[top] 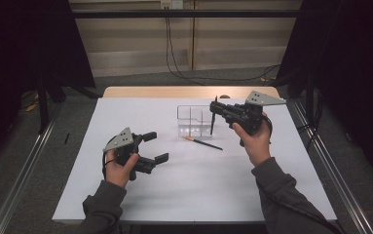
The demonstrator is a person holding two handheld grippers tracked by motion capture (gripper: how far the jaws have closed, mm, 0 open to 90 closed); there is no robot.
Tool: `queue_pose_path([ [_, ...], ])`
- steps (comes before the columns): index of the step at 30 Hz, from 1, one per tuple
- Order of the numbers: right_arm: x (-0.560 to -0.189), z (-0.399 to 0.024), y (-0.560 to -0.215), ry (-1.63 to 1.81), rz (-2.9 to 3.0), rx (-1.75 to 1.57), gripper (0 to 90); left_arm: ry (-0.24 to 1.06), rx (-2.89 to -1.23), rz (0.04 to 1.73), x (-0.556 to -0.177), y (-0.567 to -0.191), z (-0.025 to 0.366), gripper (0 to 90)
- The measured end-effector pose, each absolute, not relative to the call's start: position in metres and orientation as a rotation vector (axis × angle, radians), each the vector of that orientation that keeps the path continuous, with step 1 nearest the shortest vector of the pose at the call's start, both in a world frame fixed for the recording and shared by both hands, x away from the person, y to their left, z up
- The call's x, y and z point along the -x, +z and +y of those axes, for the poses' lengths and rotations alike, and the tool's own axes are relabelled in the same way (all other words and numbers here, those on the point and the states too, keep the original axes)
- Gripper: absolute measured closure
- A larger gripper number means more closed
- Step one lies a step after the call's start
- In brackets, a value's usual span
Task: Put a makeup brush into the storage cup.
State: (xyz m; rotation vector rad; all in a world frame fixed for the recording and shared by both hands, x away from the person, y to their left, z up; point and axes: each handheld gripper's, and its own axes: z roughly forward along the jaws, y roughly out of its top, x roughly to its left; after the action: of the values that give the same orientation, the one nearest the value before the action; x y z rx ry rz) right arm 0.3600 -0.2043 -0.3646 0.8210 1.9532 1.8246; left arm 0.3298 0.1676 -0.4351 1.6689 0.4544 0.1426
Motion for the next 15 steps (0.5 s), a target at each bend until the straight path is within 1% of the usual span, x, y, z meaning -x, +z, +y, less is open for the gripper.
queue_pose_path([
  [15,-0.371,-0.206,-0.361,1.820,1.929,-0.836,83.6,0.142,-1.673,0.457,-0.331,-0.436,0.169,3.3],
])
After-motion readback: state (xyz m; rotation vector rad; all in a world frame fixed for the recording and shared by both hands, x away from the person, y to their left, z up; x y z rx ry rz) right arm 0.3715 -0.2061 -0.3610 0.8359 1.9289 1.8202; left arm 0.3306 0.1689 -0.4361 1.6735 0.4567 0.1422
